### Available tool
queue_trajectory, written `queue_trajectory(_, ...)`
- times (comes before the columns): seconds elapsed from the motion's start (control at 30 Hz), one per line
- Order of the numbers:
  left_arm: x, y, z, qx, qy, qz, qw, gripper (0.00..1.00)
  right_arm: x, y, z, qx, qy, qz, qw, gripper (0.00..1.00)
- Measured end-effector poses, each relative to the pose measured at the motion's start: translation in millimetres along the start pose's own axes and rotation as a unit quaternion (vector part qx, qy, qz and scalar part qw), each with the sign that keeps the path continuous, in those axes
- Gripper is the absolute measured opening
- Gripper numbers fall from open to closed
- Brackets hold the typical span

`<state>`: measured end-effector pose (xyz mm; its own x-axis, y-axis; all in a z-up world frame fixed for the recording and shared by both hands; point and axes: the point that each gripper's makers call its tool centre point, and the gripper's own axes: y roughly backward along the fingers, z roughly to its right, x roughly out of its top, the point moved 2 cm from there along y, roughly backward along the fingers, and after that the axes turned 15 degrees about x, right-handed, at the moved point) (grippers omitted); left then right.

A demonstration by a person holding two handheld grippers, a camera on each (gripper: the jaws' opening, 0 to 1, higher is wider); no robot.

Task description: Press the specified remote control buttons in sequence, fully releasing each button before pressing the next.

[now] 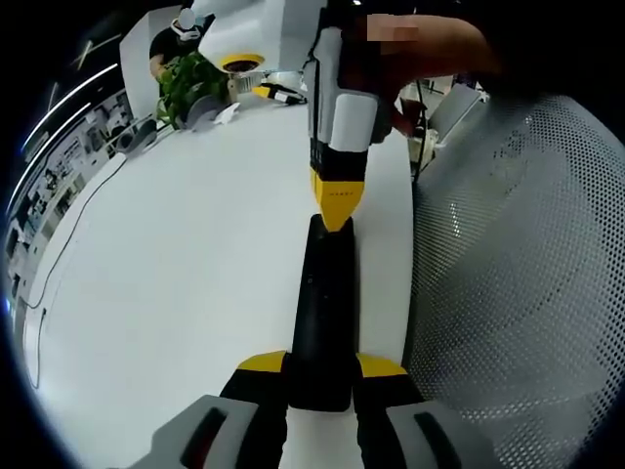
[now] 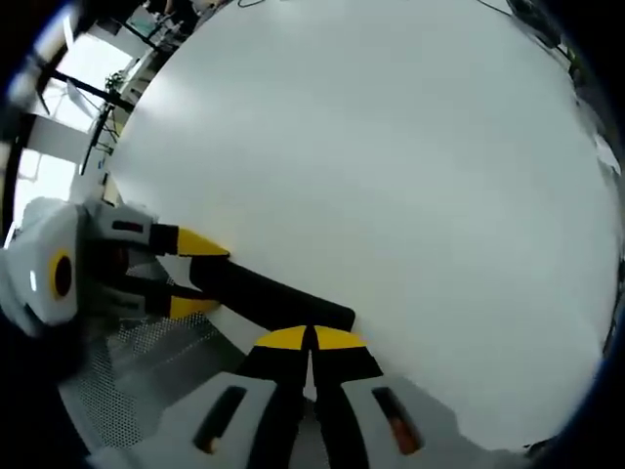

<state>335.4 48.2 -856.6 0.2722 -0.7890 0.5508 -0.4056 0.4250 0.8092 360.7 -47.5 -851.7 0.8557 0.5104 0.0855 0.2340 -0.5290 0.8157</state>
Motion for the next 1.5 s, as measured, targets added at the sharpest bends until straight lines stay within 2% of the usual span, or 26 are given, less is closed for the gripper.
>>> queue_trajectory(0.47, 1.0, -0.9, 0.0, 0.003, 0.001, -0.006, 1.0, 0.25, 1.0, 2.3, -0.9, -0.01, 0.012, -0.008, 0.9998, 0.0)
queue_trajectory(0.53, 1.1, -1.2, 0.0, 0.003, 0.001, -0.006, 1.0, 0.25, 0.8, 2.0, -1.1, -0.007, 0.031, -0.014, 0.9994, 0.0)
queue_trajectory(0.6, 1.2, -1.3, 0.0, 0.003, 0.002, -0.006, 1.0, 0.26, 0.8, 1.8, -1.0, -0.008, 0.031, -0.015, 0.9994, 0.0)
queue_trajectory(0.77, 1.7, -1.5, 0.0, 0.004, 0.005, -0.002, 1.0, 0.26, 0.3, 2.4, 0.5, -0.004, 0.013, -0.008, 0.9999, 0.0)
queue_trajectory(0.93, 2.2, -1.7, 0.2, 0.004, 0.006, 0.002, 1.0, 0.26, -0.2, 3.3, 2.0, 0.035, -0.062, 0.029, 0.997, 0.0)
queue_trajectory(1.17, 2.5, -1.7, 0.3, 0.003, 0.006, 0.004, 1.0, 0.26, -0.2, 2.8, -1.3, 0.015, -0.027, 0.005, 0.9995, 0.0)
queue_trajectory(1.43, 2.6, -1.6, 0.1, 0.004, 0.007, 0.007, 0.9999, 0.26, 2.9, 5.9, 2.5, -0.003, -0.017, 0.011, 0.9998, 0.0)
queue_trajectory(1.5, 2.7, -1.6, 0.1, 0.004, 0.008, 0.008, 0.9999, 0.26, 4.3, 6.1, -0.2, 0.006, -0.018, 0.016, 0.9997, 0.0)
